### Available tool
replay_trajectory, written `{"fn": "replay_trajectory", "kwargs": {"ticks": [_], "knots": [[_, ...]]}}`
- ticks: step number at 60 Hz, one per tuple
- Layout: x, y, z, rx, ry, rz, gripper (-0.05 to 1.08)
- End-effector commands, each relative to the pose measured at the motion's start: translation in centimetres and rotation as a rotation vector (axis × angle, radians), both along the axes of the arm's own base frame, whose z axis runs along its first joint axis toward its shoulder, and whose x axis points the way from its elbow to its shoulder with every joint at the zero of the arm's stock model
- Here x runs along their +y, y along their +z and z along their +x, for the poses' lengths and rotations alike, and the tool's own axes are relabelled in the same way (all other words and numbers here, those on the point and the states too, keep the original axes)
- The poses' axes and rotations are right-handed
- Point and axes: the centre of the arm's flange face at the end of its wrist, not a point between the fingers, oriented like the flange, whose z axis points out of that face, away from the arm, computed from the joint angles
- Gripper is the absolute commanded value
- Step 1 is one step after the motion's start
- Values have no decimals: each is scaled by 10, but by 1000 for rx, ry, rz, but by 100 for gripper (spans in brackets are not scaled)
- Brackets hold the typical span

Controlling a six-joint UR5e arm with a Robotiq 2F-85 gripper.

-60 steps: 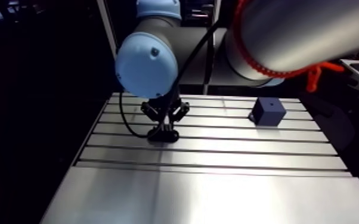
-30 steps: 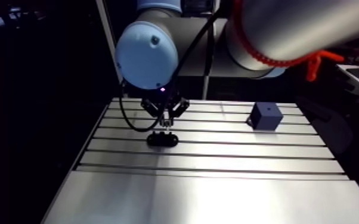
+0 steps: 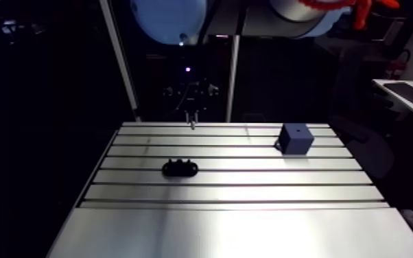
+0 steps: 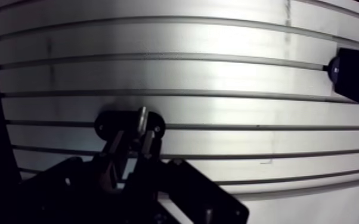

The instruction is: Pick up the M10 bolt and insert it into the hole until fully seated.

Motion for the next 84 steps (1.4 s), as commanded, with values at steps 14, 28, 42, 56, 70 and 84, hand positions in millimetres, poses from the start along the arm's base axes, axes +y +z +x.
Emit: {"fn": "replay_trajectory", "kwargs": {"ticks": [14,28,42,56,70,84], "knots": [[76,63,-31,-55,-55,3,108],[133,80,-40,-80,-106,-6,108],[177,88,-50,-107,-147,-14,108],[221,91,-61,-129,-186,-24,108],[252,88,-76,-133,-216,-25,108],[271,74,-91,-158,-228,-7,108]]}}
